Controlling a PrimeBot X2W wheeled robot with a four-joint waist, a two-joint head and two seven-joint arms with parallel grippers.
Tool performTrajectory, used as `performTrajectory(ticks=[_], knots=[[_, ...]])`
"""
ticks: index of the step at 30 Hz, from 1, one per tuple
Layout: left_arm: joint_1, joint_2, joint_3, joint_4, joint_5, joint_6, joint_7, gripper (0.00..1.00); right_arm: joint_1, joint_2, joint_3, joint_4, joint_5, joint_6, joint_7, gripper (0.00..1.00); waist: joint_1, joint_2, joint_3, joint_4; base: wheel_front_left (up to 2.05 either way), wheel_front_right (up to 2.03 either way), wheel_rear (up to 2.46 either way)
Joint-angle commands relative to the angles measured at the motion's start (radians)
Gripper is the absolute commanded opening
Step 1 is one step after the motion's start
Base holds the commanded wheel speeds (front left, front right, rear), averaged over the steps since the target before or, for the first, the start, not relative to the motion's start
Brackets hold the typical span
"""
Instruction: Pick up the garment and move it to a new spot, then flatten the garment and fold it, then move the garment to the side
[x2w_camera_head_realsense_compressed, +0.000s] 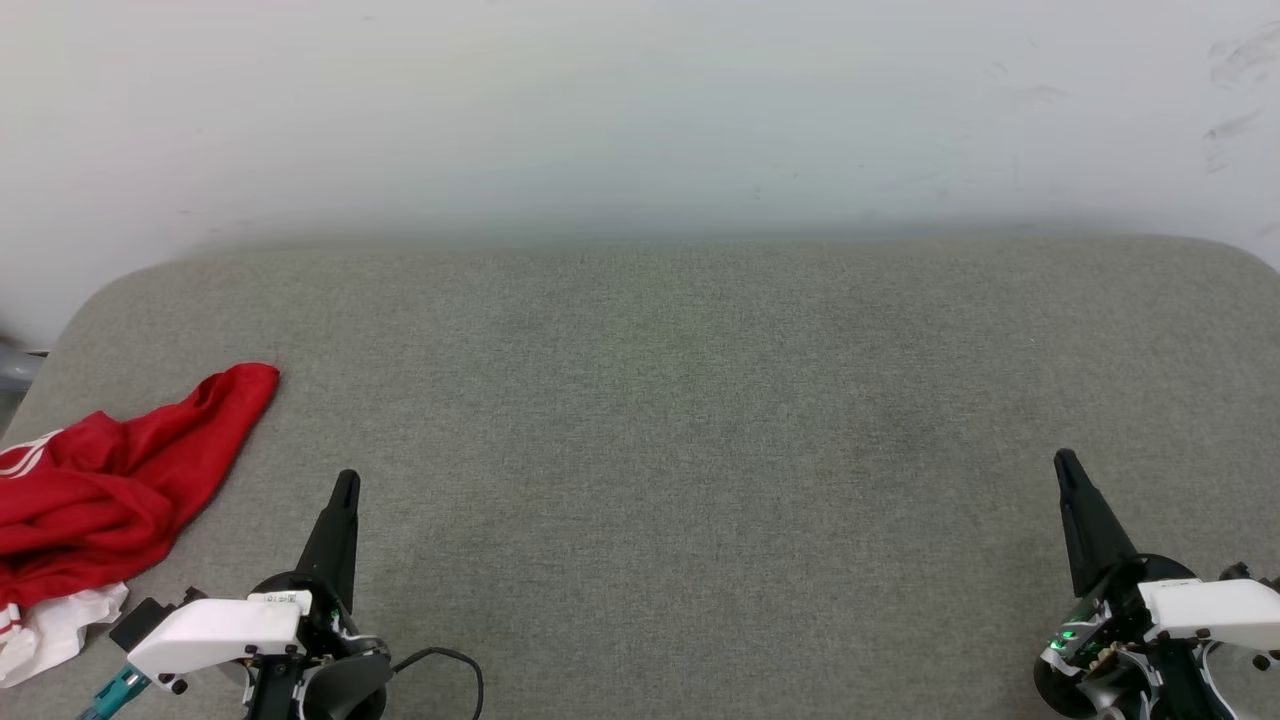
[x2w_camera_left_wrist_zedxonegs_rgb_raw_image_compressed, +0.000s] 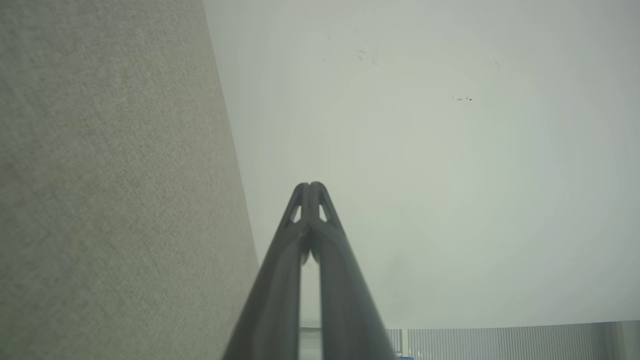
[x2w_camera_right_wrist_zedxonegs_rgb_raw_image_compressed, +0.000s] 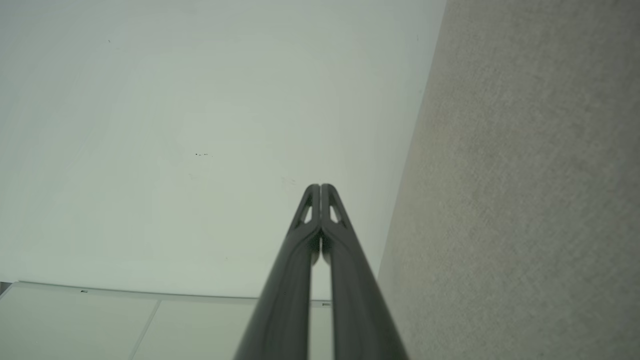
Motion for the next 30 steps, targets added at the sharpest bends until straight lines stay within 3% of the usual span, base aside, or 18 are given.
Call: performTrajectory(ticks=[1, 23, 24, 30], knots=[[-0.006, -0.002, 0.002, -0.001, -0.001, -0.002, 0.002, 0.00, -0.012, 0.003, 0.000, 0.001, -0.004, 0.000, 0.000, 0.00, 0.0000, 0.0000, 0.000, 0.000, 0.00, 0.00, 0.00], [-0.006, -0.002, 0.002, -0.001, -0.001, -0.002, 0.002, 0.00, -0.012, 0.003, 0.000, 0.001, -0.004, 0.000, 0.000, 0.00, 0.0000, 0.0000, 0.000, 0.000, 0.00, 0.00, 0.00], [0.000, 0.000, 0.000, 0.000, 0.000, 0.000, 0.000, 1.00, 0.000, 0.000, 0.000, 0.000, 0.000, 0.000, 0.000, 1.00, 0.0000, 0.0000, 0.000, 0.000, 0.00, 0.00, 0.00], [0.013, -0.001, -0.025, -0.004, -0.002, 0.000, -0.017, 1.00, 0.017, 0.000, 0.015, -0.003, -0.005, 0.000, -0.019, 1.00, 0.0000, 0.0000, 0.000, 0.001, 0.00, 0.00, 0.00]])
